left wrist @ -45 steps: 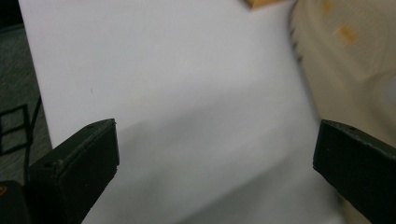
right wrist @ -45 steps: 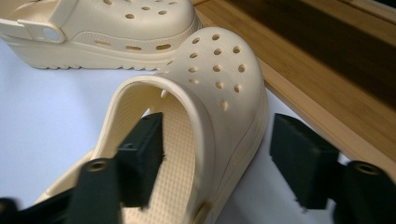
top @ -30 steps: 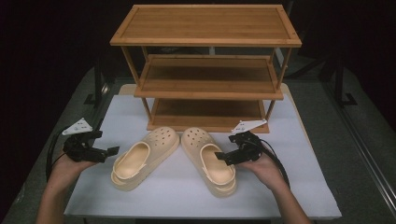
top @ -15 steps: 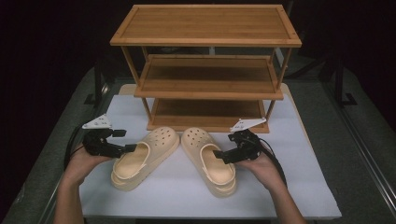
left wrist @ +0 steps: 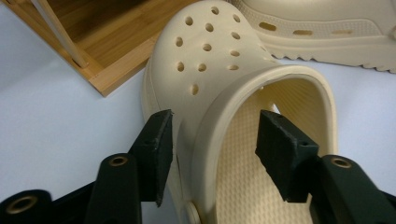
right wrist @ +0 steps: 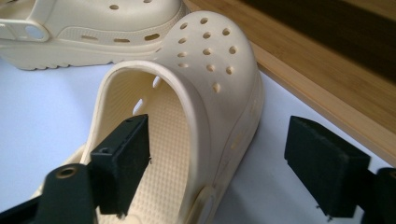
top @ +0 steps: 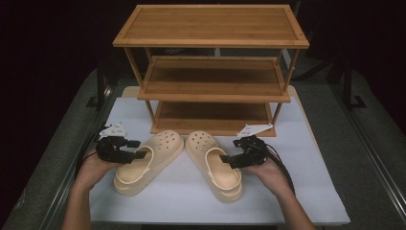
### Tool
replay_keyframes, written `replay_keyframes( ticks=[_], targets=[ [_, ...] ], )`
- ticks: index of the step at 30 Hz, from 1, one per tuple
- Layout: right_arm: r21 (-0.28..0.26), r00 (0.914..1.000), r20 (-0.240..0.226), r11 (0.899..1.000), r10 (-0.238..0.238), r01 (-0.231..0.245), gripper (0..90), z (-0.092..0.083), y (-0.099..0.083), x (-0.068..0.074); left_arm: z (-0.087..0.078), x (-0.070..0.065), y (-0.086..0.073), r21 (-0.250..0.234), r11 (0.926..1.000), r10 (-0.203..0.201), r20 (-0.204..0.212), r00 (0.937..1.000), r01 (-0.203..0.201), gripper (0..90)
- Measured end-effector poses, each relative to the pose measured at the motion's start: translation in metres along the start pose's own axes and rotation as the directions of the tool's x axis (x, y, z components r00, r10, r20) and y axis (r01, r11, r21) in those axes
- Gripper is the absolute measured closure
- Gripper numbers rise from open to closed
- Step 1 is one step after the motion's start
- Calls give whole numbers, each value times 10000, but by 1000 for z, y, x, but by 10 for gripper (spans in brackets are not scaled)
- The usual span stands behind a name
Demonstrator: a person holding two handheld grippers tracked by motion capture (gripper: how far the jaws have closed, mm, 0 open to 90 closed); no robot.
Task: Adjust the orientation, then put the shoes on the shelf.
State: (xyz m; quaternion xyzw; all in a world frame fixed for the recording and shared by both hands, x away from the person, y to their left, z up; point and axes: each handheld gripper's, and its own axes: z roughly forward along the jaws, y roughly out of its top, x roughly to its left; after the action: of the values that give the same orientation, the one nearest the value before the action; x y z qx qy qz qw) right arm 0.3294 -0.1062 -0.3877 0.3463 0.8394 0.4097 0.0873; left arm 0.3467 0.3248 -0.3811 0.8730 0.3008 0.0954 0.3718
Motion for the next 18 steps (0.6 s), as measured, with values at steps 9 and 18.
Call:
replay_keyframes(
  ticks=[9, 18],
  targets=[
    [263, 9999, -11, 9996, -100, 100, 412, 11, -2, 2, 5, -2, 0, 256, 9994, 260, -546, 9982, -246, 601],
    [391, 9997, 46, 9989, -243, 241, 666, 17, -4, 4, 5, -5, 0, 409, 9985, 418, -1061, 9935, -377, 709]
  ],
)
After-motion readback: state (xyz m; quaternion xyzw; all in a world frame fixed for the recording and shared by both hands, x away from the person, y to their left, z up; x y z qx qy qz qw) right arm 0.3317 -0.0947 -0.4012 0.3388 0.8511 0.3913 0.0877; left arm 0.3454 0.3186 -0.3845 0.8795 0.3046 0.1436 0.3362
